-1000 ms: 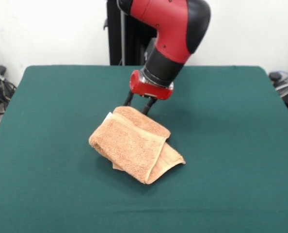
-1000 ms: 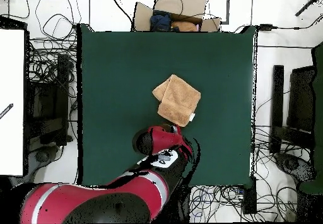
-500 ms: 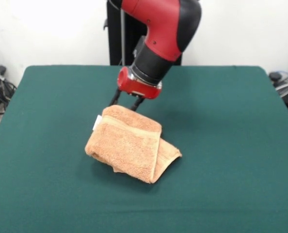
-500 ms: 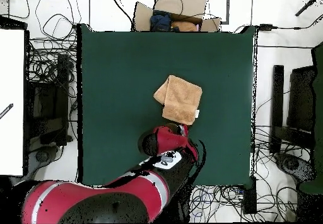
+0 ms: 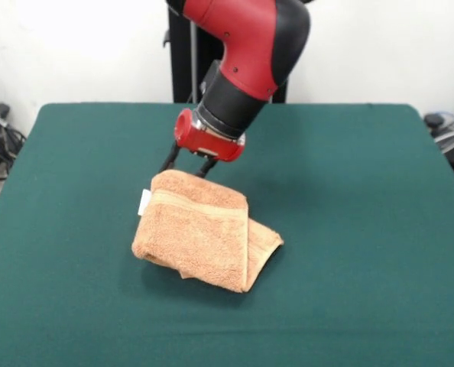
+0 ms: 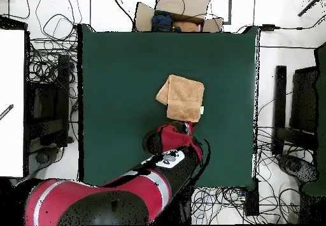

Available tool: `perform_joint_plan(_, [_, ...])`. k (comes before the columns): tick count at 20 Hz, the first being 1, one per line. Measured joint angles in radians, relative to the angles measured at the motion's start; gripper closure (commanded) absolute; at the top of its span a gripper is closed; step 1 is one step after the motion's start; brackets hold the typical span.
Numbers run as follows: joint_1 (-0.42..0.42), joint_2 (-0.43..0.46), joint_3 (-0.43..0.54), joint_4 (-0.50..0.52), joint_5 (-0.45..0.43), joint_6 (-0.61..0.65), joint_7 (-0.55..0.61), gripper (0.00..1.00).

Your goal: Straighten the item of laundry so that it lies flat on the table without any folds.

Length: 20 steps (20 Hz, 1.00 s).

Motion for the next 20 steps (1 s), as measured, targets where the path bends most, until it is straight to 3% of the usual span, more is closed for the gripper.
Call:
perform_joint_plan(10, [0.024,0.013,-0.015,-0.023,0.039,0.000,0.000,0.00])
perform_joint_plan(20, [0.018,-0.060,-0.015,-0.023,0.039,0.048,0.000,0.00])
